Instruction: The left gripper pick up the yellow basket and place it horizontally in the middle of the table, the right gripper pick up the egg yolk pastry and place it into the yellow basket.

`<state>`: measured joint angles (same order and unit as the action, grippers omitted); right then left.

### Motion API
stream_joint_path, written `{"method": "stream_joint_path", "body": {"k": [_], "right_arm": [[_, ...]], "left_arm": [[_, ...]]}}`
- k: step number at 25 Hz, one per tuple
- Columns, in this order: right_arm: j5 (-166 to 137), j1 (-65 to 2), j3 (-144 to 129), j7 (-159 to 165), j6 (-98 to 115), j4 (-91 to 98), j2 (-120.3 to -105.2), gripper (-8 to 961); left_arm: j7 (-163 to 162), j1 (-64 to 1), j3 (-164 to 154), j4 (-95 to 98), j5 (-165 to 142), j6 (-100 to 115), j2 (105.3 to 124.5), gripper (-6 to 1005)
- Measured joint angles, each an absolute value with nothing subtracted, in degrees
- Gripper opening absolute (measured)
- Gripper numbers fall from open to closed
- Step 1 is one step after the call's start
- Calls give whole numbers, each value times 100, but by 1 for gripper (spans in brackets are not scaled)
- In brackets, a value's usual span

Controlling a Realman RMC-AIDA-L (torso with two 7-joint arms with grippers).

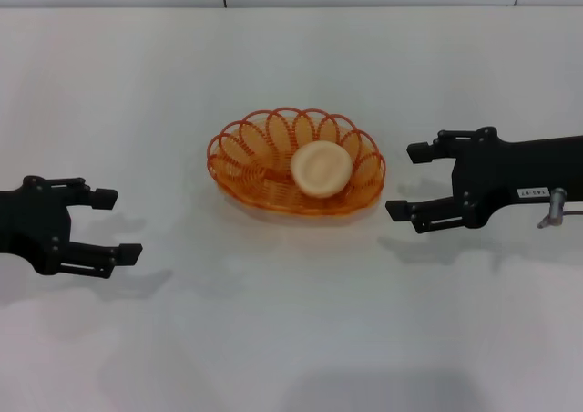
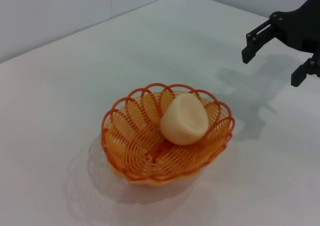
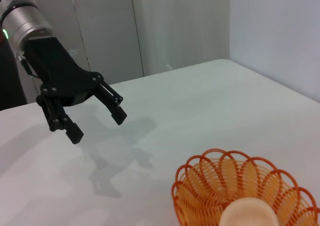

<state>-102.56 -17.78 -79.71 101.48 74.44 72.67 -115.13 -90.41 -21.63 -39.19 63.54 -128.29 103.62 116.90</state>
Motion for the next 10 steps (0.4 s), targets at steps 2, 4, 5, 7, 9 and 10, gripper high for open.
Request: {"method": "stream_joint_path", "body": {"k": [2, 4, 5, 7, 9, 10], "right_arm": [[-10256, -1781, -7971, 10153, 7446, 7271, -11513, 850], [-10256, -1786, -7971, 10161, 7448, 7278, -11513, 850], [-10256, -1788, -7971, 10163, 7448, 7280, -11513, 850], [-10256, -1791, -7946, 10164, 7459, 7284, -11514, 850], [-10256, -1792, -7921, 10164, 7483, 7289, -11513, 850], [-10255, -1793, -7913, 10166, 7489, 7291, -11514, 850]], "left_arm": [[-9041, -2167, -3919, 6354, -12829, 10362, 11687, 887], [-9040, -2173, -3919, 6354, -12829, 10362, 11681, 887], [-9040, -2176, -3919, 6354, -12829, 10362, 11681, 887], [-9034, -2198, -3921, 6354, -12829, 10362, 11677, 887], [-9027, -2228, -3927, 6346, -12826, 10362, 11677, 887], [-9024, -2240, -3937, 6341, -12816, 10362, 11676, 887]]}}
